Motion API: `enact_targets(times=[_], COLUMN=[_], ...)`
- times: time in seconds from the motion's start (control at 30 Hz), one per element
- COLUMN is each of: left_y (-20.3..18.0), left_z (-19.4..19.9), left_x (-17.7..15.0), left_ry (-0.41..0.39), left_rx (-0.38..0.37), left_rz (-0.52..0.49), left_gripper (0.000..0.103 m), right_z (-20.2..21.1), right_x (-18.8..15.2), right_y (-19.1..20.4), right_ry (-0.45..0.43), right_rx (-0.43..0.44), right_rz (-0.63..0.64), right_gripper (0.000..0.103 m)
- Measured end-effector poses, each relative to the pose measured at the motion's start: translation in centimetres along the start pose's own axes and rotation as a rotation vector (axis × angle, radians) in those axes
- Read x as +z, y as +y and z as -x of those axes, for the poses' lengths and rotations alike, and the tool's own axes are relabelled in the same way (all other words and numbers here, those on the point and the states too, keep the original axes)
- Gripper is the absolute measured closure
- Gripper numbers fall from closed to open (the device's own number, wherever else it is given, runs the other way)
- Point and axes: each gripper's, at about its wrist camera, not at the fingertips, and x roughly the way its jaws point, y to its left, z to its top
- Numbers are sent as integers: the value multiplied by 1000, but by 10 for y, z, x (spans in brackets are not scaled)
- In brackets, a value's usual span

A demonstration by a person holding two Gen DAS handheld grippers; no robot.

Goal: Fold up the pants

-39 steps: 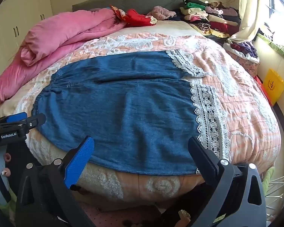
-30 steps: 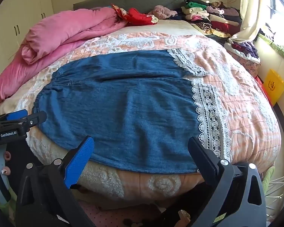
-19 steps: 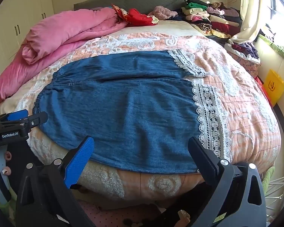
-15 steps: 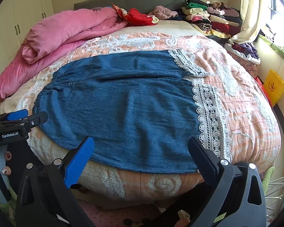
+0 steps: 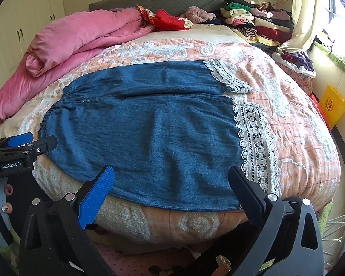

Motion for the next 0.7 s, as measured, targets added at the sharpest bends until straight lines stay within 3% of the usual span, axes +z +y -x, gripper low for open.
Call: enact_targets(times=[0.7], left_y=[-1], left_z=[-1], left_x=[0], left_ry=[-1], left_rx=[2], left_rz=[-2], left_gripper=[9], right_z=[1], right_x=[1], right_y=[1], right_ry=[-12], right_rx=[-9], right_rz=[16], right_gripper=[4])
